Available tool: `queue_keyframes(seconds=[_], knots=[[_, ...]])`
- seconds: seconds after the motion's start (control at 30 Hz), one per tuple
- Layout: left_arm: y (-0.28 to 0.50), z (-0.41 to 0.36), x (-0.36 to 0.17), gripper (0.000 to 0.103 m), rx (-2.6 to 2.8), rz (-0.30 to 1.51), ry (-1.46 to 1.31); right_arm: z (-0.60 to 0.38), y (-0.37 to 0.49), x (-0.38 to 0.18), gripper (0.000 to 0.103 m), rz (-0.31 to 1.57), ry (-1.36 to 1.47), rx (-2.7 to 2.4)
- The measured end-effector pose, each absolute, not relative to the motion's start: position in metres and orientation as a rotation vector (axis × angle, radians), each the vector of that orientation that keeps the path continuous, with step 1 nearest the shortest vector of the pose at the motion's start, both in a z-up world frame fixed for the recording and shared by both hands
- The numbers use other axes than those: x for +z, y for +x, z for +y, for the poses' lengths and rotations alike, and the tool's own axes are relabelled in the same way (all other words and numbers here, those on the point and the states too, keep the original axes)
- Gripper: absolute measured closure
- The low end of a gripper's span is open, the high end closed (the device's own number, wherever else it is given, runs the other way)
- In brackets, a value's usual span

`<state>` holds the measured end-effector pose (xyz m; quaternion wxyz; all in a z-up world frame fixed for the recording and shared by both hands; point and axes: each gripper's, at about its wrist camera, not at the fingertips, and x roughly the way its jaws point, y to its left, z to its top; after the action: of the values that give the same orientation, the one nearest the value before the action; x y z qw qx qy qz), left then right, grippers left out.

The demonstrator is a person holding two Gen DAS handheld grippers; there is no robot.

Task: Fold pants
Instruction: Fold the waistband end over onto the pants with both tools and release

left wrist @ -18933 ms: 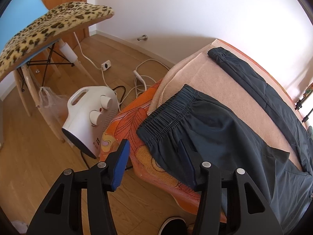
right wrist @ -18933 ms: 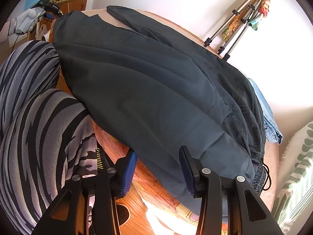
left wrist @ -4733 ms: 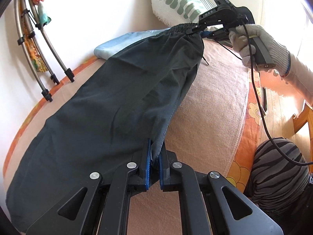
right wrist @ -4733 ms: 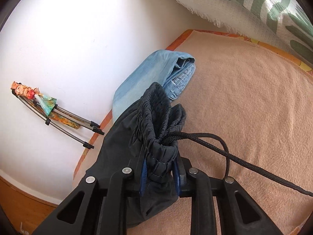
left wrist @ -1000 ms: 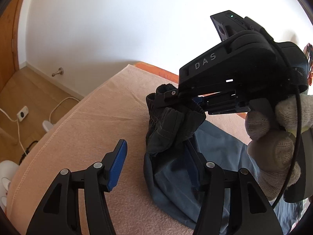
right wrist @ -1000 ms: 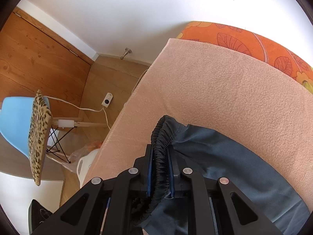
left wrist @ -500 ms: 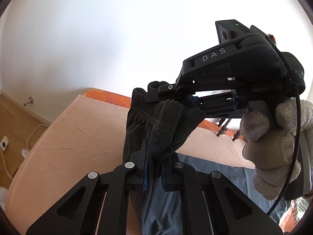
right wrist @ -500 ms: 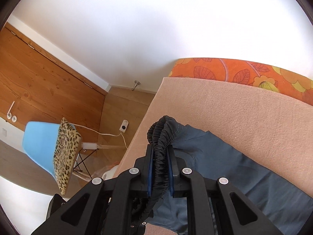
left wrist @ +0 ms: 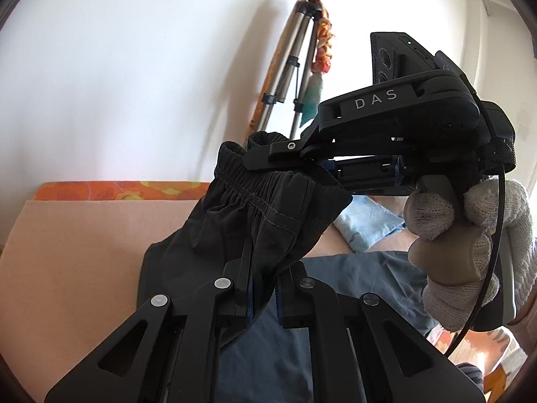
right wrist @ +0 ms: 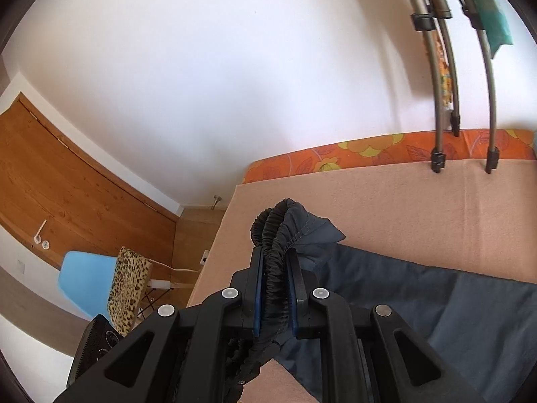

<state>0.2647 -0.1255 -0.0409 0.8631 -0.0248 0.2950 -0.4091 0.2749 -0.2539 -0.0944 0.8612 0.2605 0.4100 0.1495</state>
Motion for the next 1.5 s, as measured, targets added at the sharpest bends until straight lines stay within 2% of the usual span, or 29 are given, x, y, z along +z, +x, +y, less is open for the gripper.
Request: queue_keyframes(seconds=[0.47,0.67,0.93,1.03,1.17,1.2,1.27,1.33,1.43,1.5], knots=[[0.140,-0.305,-0.063,0.095,-1.151,0.728,0.062,-0.445,0.112,-0.125,0.093,0.797,0.636,0.102],[0.112,-0.376,-0.071,0.095,-1.237,0.753,0.122,-0.520,0.059,-0.138,0.093,0.778,0.692,0.021],[0.086,-0.440,-0.099,0.095,-1.305,0.795,0.214,-0.589,0.012,-0.169,0.093,0.759,0.756,-0.034],[0.078,-0.451,-0.120,0.095,-1.340,0.862,0.253,-0.610,0.001,-0.193,0.093,0.771,0.795,-0.054],[0.072,-0.456,-0.134,0.085,-1.345,0.935,0.305,-0.628,-0.012,-0.225,0.093,0.800,0.813,-0.071],[0.072,-0.454,-0.134,0.083,-1.346,0.949,0.312,-0.631,-0.013,-0.231,0.092,0.803,0.818,-0.068],[0.076,-0.442,-0.129,0.071,-1.336,0.968,0.312,-0.637,-0.016,-0.240,0.082,0.813,0.827,-0.060],[0.083,-0.422,-0.119,0.066,-1.327,0.963,0.288,-0.643,-0.019,-0.244,0.057,0.846,0.830,-0.076],[0.097,-0.384,-0.104,0.057,-1.275,0.930,0.258,-0.653,-0.032,-0.237,0.057,0.837,0.809,-0.158],[0.112,-0.360,-0.094,0.056,-1.217,0.912,0.237,-0.652,-0.037,-0.224,0.057,0.812,0.740,-0.192]])
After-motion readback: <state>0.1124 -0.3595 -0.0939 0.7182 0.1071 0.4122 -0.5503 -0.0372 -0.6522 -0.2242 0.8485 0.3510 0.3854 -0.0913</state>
